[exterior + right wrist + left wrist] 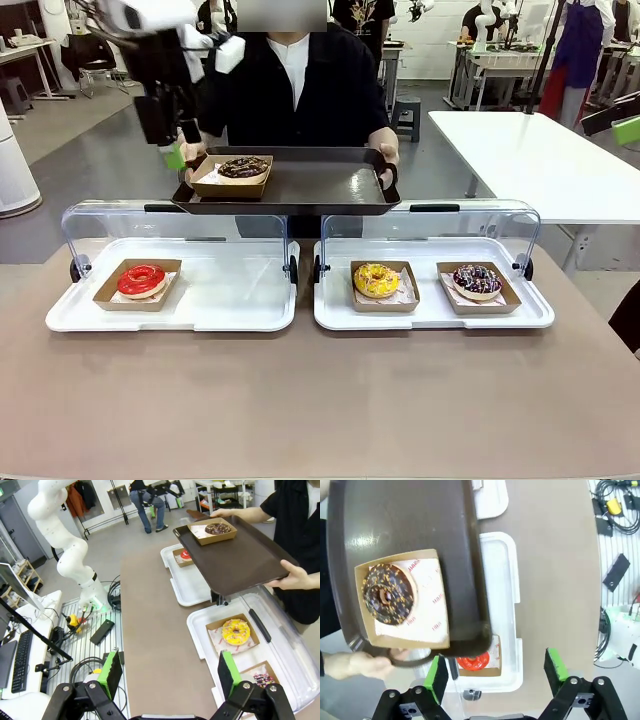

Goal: Provide the desired donut to the person.
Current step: Place the picked Paper togo box onto the Handle tray extended by the person.

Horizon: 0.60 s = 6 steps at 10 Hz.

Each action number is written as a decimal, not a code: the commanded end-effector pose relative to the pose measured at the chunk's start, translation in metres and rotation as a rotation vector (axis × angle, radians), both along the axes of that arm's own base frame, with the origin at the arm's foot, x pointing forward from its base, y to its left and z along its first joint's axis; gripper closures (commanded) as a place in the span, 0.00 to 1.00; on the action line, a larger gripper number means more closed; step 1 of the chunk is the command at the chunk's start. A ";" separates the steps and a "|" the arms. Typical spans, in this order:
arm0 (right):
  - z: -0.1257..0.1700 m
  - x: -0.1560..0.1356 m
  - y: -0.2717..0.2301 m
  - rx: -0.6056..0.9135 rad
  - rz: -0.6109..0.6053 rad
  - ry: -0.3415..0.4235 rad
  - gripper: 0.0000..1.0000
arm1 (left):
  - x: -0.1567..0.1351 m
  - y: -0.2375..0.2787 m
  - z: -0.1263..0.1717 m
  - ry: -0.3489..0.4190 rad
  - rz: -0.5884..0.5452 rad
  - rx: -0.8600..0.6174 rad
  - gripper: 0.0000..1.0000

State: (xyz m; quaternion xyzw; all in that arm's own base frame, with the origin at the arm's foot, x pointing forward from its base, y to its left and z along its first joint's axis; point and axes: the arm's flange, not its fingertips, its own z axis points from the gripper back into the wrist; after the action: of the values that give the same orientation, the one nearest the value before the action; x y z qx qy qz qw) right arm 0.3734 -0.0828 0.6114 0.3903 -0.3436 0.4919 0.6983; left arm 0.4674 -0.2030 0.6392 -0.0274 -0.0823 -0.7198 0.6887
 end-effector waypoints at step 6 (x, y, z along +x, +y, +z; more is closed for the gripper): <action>0.000 -0.001 0.001 0.006 0.009 -0.008 0.00 | -0.046 0.058 -0.012 -0.013 0.026 -0.080 0.00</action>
State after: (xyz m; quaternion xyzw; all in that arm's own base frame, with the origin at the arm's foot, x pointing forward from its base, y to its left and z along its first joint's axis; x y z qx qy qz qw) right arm 0.3733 -0.0828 0.6114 0.3902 -0.3436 0.4919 0.6984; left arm 0.4198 -0.1414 0.6187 -0.0504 -0.1151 -0.7049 0.6981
